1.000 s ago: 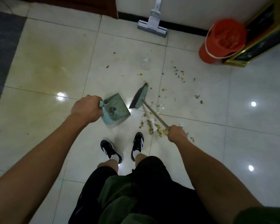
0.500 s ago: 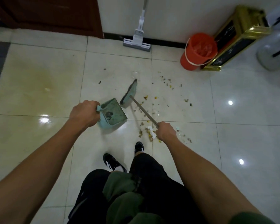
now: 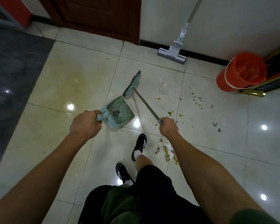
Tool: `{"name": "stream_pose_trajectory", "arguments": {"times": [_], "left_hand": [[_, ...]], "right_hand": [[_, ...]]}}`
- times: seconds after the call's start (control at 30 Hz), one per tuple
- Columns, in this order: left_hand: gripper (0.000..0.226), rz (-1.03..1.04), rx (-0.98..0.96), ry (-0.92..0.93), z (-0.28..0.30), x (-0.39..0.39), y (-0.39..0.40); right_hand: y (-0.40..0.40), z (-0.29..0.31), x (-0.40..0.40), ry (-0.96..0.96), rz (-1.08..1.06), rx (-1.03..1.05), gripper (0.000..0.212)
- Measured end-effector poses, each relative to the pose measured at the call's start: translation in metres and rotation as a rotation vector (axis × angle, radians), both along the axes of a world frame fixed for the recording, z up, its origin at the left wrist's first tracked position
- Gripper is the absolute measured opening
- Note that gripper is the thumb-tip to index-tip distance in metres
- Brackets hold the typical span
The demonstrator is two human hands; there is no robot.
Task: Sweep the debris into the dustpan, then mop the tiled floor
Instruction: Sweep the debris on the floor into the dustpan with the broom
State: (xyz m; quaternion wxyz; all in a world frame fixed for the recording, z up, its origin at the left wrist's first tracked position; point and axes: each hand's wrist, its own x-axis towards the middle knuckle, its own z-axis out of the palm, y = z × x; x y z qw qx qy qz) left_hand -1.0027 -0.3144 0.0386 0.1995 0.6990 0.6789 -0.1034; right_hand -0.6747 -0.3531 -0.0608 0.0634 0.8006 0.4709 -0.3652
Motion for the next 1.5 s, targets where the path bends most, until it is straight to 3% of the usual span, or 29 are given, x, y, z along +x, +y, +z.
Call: {"name": "stream_pose_trajectory", "arguments": {"times": [0.3, 0.57, 0.73, 1.0, 1.5], "left_hand": [[0.007, 0.043, -0.041, 0.087, 0.004, 0.013, 0.092], [0.011, -0.054, -0.078, 0.124, -0.009, 0.035, 0.128], [0.009, -0.117, -0.063, 0.099, -0.009, 0.036, 0.135], [0.006, -0.251, -0.043, 0.031, -0.001, 0.039, 0.141], [0.012, -0.606, 0.018, 0.014, -0.006, 0.068, 0.081]], "right_hand": [[0.146, -0.018, -0.02, 0.255, -0.036, -0.085, 0.036], [0.184, -0.036, -0.005, 0.079, 0.124, -0.117, 0.033], [0.149, -0.035, 0.018, -0.071, 0.2, -0.178, 0.033], [0.059, -0.009, 0.022, -0.139, -0.015, -0.202, 0.026], [-0.142, 0.019, -0.013, -0.216, -0.409, -0.256, 0.028]]}}
